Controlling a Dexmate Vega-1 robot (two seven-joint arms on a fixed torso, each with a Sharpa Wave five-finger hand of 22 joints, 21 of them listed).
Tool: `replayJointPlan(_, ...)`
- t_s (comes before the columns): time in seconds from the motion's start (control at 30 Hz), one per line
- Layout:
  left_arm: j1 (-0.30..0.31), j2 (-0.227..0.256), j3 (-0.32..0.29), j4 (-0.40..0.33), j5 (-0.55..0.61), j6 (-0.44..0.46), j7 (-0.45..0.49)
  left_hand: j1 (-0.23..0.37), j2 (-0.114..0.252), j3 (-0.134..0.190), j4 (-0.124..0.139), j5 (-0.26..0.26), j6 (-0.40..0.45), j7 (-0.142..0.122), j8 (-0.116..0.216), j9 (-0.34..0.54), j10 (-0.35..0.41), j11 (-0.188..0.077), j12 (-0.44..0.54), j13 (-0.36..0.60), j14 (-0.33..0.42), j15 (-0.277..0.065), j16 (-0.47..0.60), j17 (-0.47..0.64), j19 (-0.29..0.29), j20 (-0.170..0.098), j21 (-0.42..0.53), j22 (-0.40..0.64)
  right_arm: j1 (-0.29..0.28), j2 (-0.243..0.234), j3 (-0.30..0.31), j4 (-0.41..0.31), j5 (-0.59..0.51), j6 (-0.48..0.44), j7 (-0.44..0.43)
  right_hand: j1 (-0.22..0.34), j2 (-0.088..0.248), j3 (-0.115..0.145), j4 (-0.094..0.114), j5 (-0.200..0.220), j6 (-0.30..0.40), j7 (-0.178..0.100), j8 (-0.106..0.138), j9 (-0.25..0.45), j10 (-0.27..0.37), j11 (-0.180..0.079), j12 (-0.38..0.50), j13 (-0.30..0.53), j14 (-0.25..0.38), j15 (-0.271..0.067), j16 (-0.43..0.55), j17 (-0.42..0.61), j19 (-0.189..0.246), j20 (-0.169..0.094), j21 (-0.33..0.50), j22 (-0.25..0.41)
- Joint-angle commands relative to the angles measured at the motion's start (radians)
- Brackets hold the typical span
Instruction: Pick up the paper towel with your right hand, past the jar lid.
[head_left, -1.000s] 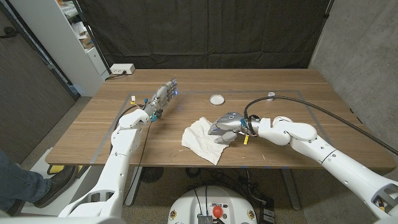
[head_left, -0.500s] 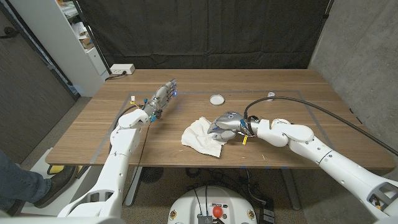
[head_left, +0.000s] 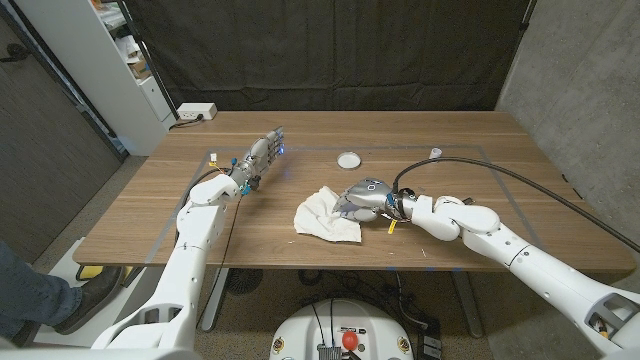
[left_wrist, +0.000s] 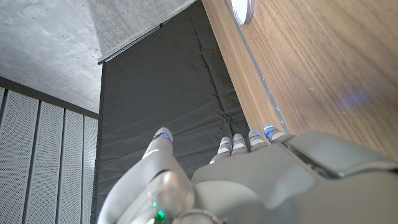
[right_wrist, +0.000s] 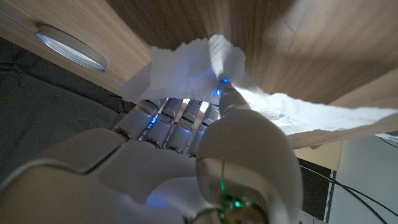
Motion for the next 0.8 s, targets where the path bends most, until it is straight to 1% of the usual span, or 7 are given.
replayJointPlan(0.03, -0.027, -0.002, -0.002, 0.044, -0.004, -0.018, -0.013, -0.001, 0.005, 0.000, -0.004, -0.001, -0.001, -0.001, 0.002, 0.004, -0.031, -0.004, 0.003, 0.004, -0.069, 0.005, -0.001, 0.005, -0.158, 0.002, 0.003, 0.004, -0.001, 0.005, -0.007, 0.012, 0.009, -0.029, -0.028, 0.026, 0.005, -0.008, -0.001, -0.004, 0.124, 0.061, 0.012, 0.028, 0.166, 0.040, 0.018, 0.056, 0.153, -0.091, 0.013, 0.121, 0.013, -0.061, 0.013, 0.010)
replayJointPlan(0.27, -0.053, -0.005, 0.001, 0.086, 0.000, -0.034, -0.021, -0.001, 0.005, -0.001, -0.004, -0.001, -0.001, -0.001, 0.002, 0.004, -0.031, -0.003, 0.003, 0.004, -0.068, 0.005, 0.000, 0.005, -0.159, 0.002, 0.003, 0.004, -0.007, 0.003, 0.004, 0.003, 0.025, -0.044, -0.027, 0.037, 0.013, -0.007, 0.002, -0.006, 0.139, 0.065, 0.021, 0.036, 0.172, 0.037, 0.026, 0.063, 0.158, -0.091, 0.016, 0.131, 0.013, -0.062, 0.021, 0.015)
replayJointPlan(0.47, -0.074, -0.008, 0.006, 0.113, 0.004, -0.044, -0.028, -0.002, 0.005, -0.001, -0.005, -0.001, -0.001, -0.001, 0.002, 0.004, -0.031, -0.002, 0.003, 0.004, -0.068, 0.003, 0.000, 0.005, -0.159, 0.002, 0.003, 0.004, -0.015, -0.002, 0.017, -0.011, 0.047, -0.049, -0.015, 0.047, 0.023, -0.004, 0.006, -0.010, 0.145, 0.064, 0.024, 0.041, 0.181, 0.041, 0.035, 0.070, 0.149, -0.091, 0.002, 0.132, 0.009, -0.062, 0.026, 0.018)
replayJointPlan(0.57, -0.080, -0.010, 0.008, 0.121, 0.006, -0.046, -0.030, -0.002, 0.005, -0.001, -0.005, -0.001, -0.001, 0.000, 0.002, 0.004, -0.032, -0.002, 0.003, 0.004, -0.068, 0.004, 0.000, 0.005, -0.159, 0.002, 0.003, 0.004, -0.022, -0.005, 0.026, -0.022, 0.057, -0.052, -0.012, 0.051, 0.026, -0.004, 0.008, -0.012, 0.151, 0.064, 0.027, 0.043, 0.187, 0.043, 0.039, 0.072, 0.156, -0.092, 0.005, 0.136, 0.010, -0.063, 0.030, 0.019)
replayJointPlan(0.63, -0.083, -0.011, 0.009, 0.123, 0.008, -0.047, -0.031, -0.002, 0.005, -0.001, -0.005, -0.001, 0.000, -0.001, 0.003, 0.004, -0.031, -0.003, 0.003, 0.004, -0.069, 0.004, 0.000, 0.005, -0.160, 0.002, 0.003, 0.004, -0.028, -0.008, 0.032, -0.030, 0.060, -0.053, -0.013, 0.055, 0.026, -0.004, 0.007, -0.014, 0.159, 0.063, 0.031, 0.044, 0.191, 0.039, 0.043, 0.075, 0.158, -0.092, 0.004, 0.139, 0.012, -0.063, 0.034, 0.021)
replayJointPlan(0.8, -0.083, -0.015, 0.011, 0.116, 0.010, -0.047, -0.031, -0.003, 0.006, -0.001, -0.006, -0.001, 0.001, 0.000, 0.003, 0.004, -0.032, -0.003, 0.003, 0.004, -0.069, 0.006, 0.000, 0.005, -0.159, 0.002, 0.004, 0.004, -0.042, -0.015, 0.048, -0.051, 0.072, -0.055, -0.009, 0.064, 0.032, -0.003, 0.007, -0.019, 0.168, 0.063, 0.037, 0.049, 0.198, 0.039, 0.049, 0.080, 0.172, -0.094, 0.010, 0.147, 0.012, -0.064, 0.041, 0.025)
